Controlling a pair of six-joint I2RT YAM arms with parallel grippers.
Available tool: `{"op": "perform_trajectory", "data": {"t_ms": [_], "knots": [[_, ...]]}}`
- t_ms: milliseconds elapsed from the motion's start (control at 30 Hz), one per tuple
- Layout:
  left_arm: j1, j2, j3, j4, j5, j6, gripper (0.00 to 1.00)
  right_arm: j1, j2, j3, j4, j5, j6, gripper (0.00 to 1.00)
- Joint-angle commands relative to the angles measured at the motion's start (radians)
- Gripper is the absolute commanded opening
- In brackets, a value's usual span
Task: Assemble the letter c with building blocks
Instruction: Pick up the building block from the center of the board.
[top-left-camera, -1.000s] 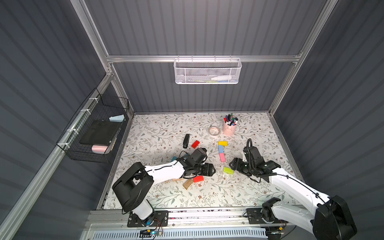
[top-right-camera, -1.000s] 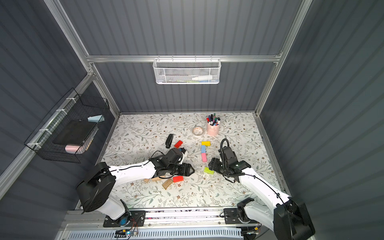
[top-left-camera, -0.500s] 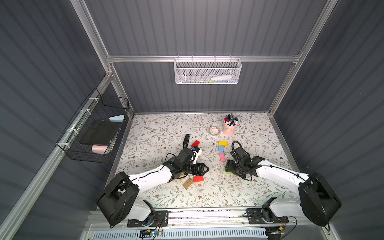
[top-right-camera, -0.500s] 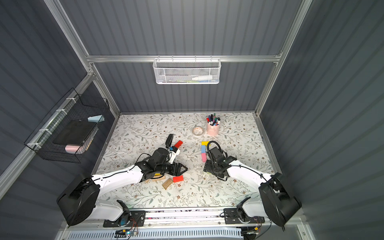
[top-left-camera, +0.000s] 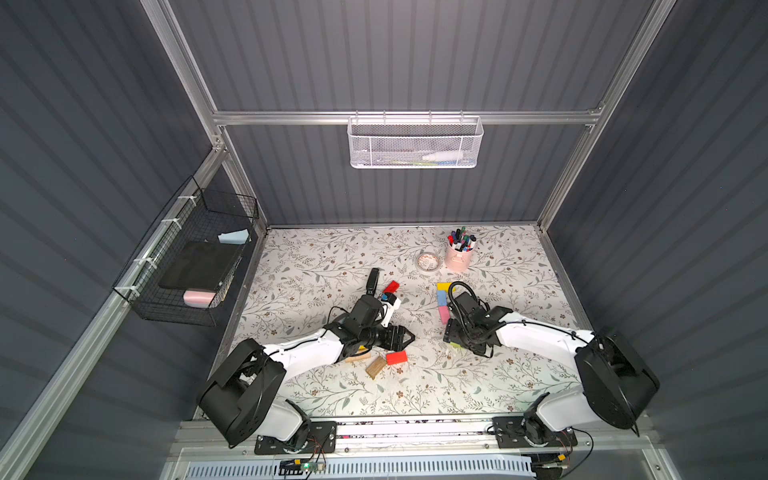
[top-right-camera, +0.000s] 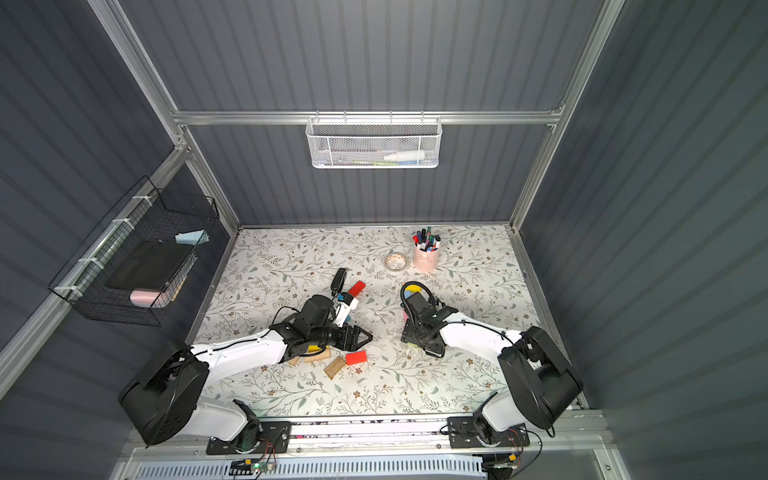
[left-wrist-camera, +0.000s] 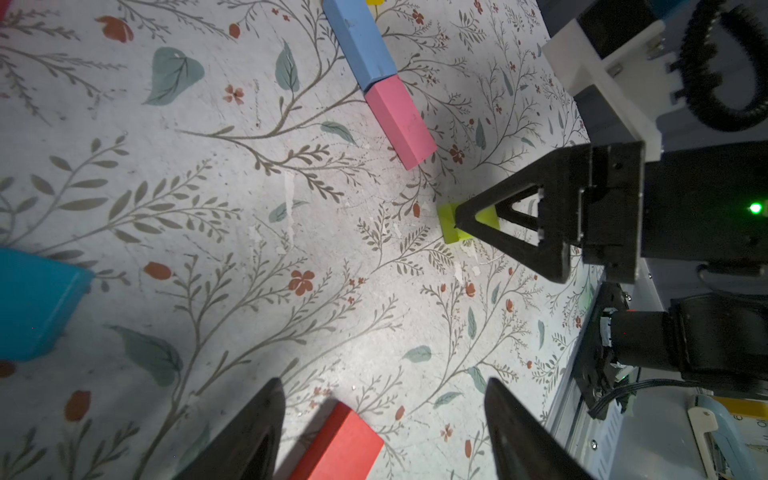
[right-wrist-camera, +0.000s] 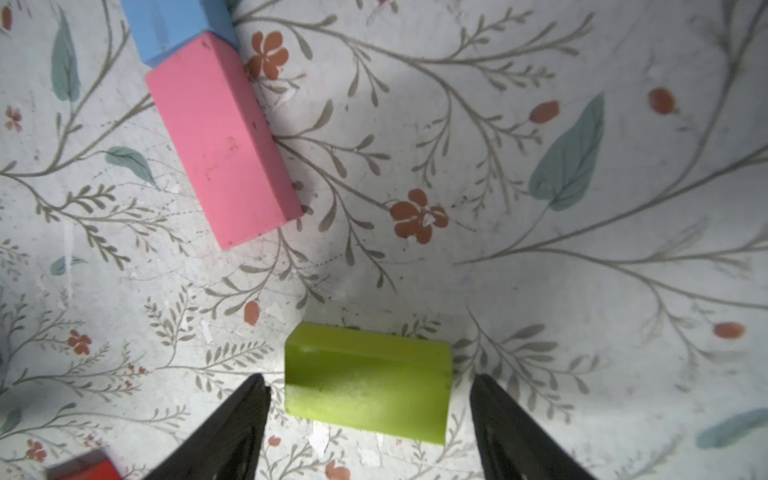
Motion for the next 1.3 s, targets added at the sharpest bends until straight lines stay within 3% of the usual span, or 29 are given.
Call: {"op": "perform_trajectory", "data": {"t_ms": [0, 367, 667, 967, 1267], "knots": [[0.01, 0.001, -0.021, 0.022, 0.018, 0.031, 0.74, 0.024, 0.033, 0.04, -0.076, 0.068, 0.032, 0.76], [0.016, 0.01, -0.028, 0.019, 0.015, 0.034, 0.74, 0.044, 0.081, 0.079, -0.1, 0.096, -0.019, 0.68], [0.017, 0.02, -0.03, 0.022, 0.017, 0.037, 0.74, 0.034, 0.08, 0.083, -0.058, 0.091, -0.225, 0.61], [0.016, 0.029, -0.027, 0.029, 0.022, 0.042, 0.74, 0.02, 0.078, 0.09, 0.0, 0.085, -0.38, 0.6], [0.016, 0.045, -0.022, 0.034, 0.026, 0.049, 0.74, -0.002, 0.112, 0.099, 0.04, 0.063, -0.417, 0.6]]}}
